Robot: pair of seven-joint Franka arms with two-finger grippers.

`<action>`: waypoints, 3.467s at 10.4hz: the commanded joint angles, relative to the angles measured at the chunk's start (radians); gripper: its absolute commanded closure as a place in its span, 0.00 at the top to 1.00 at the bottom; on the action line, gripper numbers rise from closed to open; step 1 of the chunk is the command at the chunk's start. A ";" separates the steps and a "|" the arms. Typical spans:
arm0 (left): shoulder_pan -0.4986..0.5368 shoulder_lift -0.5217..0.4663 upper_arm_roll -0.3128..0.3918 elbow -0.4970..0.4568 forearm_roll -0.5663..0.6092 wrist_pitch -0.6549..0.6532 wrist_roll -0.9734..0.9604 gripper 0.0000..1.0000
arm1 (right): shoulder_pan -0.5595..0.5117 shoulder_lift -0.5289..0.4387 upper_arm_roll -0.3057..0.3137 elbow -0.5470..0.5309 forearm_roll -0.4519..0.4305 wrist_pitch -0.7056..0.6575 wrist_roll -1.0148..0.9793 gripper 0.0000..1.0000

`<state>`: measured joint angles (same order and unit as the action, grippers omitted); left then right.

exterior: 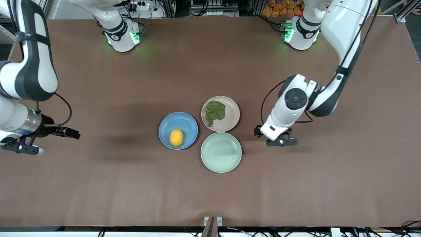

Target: Place lemon and lettuce in plates

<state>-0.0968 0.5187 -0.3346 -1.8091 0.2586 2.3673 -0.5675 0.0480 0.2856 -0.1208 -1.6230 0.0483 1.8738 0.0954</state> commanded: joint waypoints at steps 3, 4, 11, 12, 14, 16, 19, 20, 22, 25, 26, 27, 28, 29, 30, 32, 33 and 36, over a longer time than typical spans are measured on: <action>0.097 -0.029 -0.020 -0.013 0.027 -0.086 0.127 1.00 | -0.040 -0.167 0.090 -0.025 -0.159 -0.189 -0.014 1.00; 0.097 -0.031 -0.020 -0.022 0.027 -0.138 0.147 1.00 | -0.043 -0.180 0.096 0.012 -0.159 -0.235 -0.014 1.00; 0.106 -0.186 0.026 -0.171 -0.040 -0.201 0.251 1.00 | -0.056 -0.259 0.121 0.141 -0.143 -0.363 -0.057 1.00; 0.098 -0.207 0.040 -0.167 -0.082 -0.204 0.283 1.00 | -0.054 -0.269 0.121 0.141 -0.143 -0.354 -0.057 1.00; 0.066 -0.252 0.087 -0.148 -0.113 -0.203 0.343 1.00 | -0.053 -0.273 0.115 0.129 -0.119 -0.296 -0.054 1.00; 0.065 -0.291 0.097 -0.107 -0.146 -0.204 0.359 1.00 | -0.056 -0.266 0.112 0.124 -0.117 -0.263 -0.048 1.00; 0.063 -0.371 0.097 -0.059 -0.139 -0.204 0.354 1.00 | -0.057 -0.266 0.109 0.123 -0.091 -0.266 -0.037 1.00; 0.063 -0.391 0.097 -0.046 -0.148 -0.210 0.354 1.00 | -0.056 -0.263 0.109 0.123 -0.082 -0.274 -0.037 1.00; 0.063 -0.434 0.097 -0.013 -0.151 -0.322 0.360 1.00 | -0.053 -0.260 0.109 0.123 -0.055 -0.320 -0.037 1.00; 0.060 -0.474 0.097 0.072 -0.185 -0.544 0.451 1.00 | -0.050 -0.260 0.109 0.121 -0.027 -0.386 -0.036 1.00; 0.060 -0.495 0.098 0.071 -0.203 -0.577 0.451 1.00 | -0.049 -0.260 0.109 0.121 -0.025 -0.401 -0.037 1.00; 0.057 -0.506 0.101 0.077 -0.203 -0.621 0.451 1.00 | -0.048 -0.260 0.109 0.123 -0.027 -0.401 -0.037 1.00; 0.051 -0.517 0.110 0.095 -0.205 -0.663 0.458 1.00 | -0.046 -0.260 0.109 0.121 -0.027 -0.401 -0.037 1.00; 0.052 -0.516 0.111 0.137 -0.211 -0.710 0.463 1.00 | -0.046 -0.260 0.109 0.118 -0.027 -0.401 -0.037 1.00; 0.052 -0.514 0.112 0.170 -0.234 -0.747 0.463 1.00 | -0.045 -0.260 0.109 0.117 -0.027 -0.403 -0.037 1.00; 0.052 -0.516 0.117 0.207 -0.248 -0.779 0.463 1.00 | -0.045 -0.260 0.109 0.117 -0.028 -0.398 -0.039 1.00; 0.052 -0.516 0.135 0.212 -0.266 -0.787 0.463 1.00 | -0.045 -0.260 0.109 0.118 -0.030 -0.394 -0.039 1.00; 0.051 -0.520 0.157 0.237 -0.291 -0.822 0.463 1.00 | -0.046 -0.260 0.109 0.118 -0.030 -0.389 -0.039 1.00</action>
<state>-0.0360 0.0033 -0.1916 -1.6027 -0.0108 1.5763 -0.1349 0.0090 0.0347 -0.0187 -1.4994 0.0079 1.4799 0.0531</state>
